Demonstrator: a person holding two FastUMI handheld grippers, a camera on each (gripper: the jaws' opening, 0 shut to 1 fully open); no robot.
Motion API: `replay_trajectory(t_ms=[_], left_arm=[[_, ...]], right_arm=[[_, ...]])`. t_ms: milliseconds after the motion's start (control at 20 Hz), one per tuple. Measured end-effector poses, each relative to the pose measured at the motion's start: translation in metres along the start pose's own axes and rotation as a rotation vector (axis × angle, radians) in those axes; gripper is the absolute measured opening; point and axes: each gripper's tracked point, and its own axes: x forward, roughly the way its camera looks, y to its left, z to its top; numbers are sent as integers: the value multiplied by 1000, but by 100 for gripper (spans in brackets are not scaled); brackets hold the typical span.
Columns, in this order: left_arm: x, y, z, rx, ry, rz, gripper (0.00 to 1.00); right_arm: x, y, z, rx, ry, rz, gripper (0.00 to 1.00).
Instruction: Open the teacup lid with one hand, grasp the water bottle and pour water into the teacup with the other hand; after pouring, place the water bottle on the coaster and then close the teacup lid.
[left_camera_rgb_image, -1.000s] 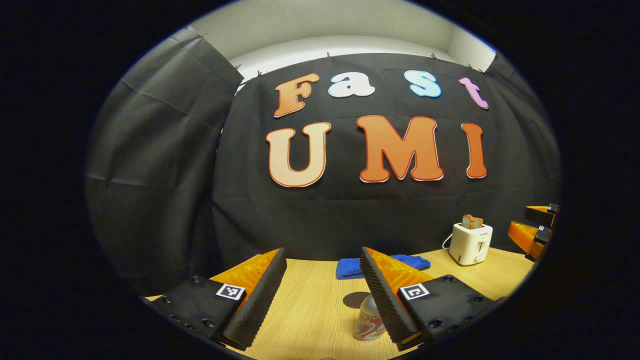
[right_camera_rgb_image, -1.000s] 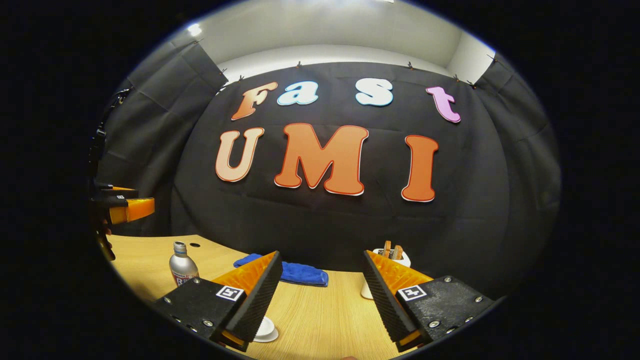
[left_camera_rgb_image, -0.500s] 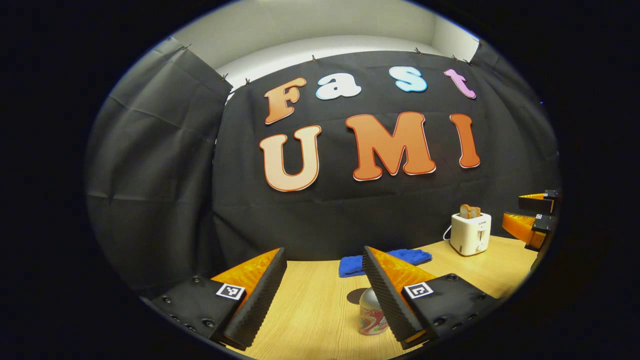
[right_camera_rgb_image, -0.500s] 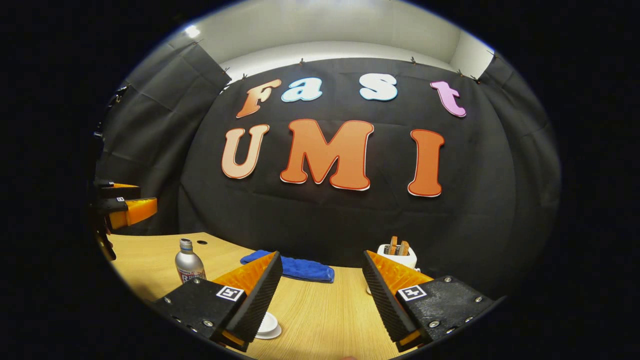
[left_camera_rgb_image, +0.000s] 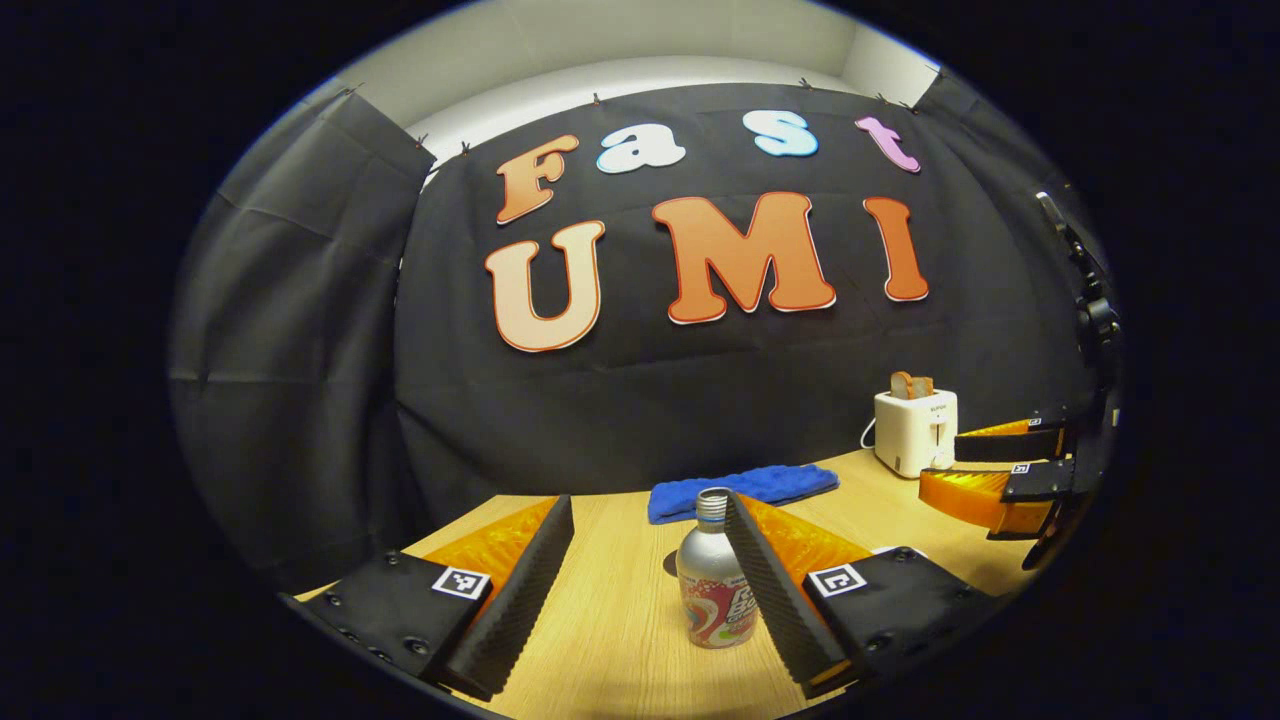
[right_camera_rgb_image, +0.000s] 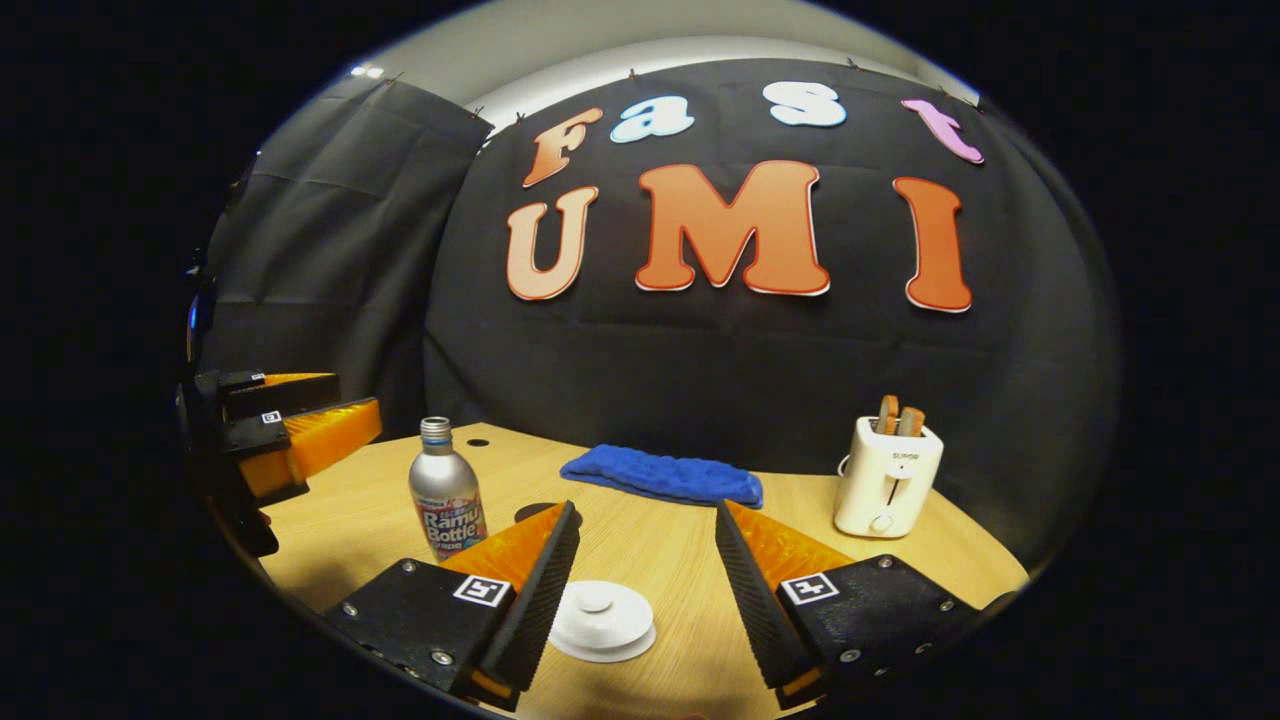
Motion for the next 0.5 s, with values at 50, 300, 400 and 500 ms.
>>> replay_trajectory(t_ms=[50, 300, 400, 500], left_arm=[[1, 1, -2, 3, 3, 1, 100], [1, -1, -16, -3, 26, -1, 100], [1, 2, -24, -10, 44, 5, 100], [1, 0, -30, -9, 61, 2, 100]], right_arm=[[4, 5, -8, -12, 21, 16, 81], [20, 23, -51, -45, 120, 79, 70], [26, 26, -63, -34, 151, 91, 63], [31, 24, -73, -42, 176, 86, 54]])
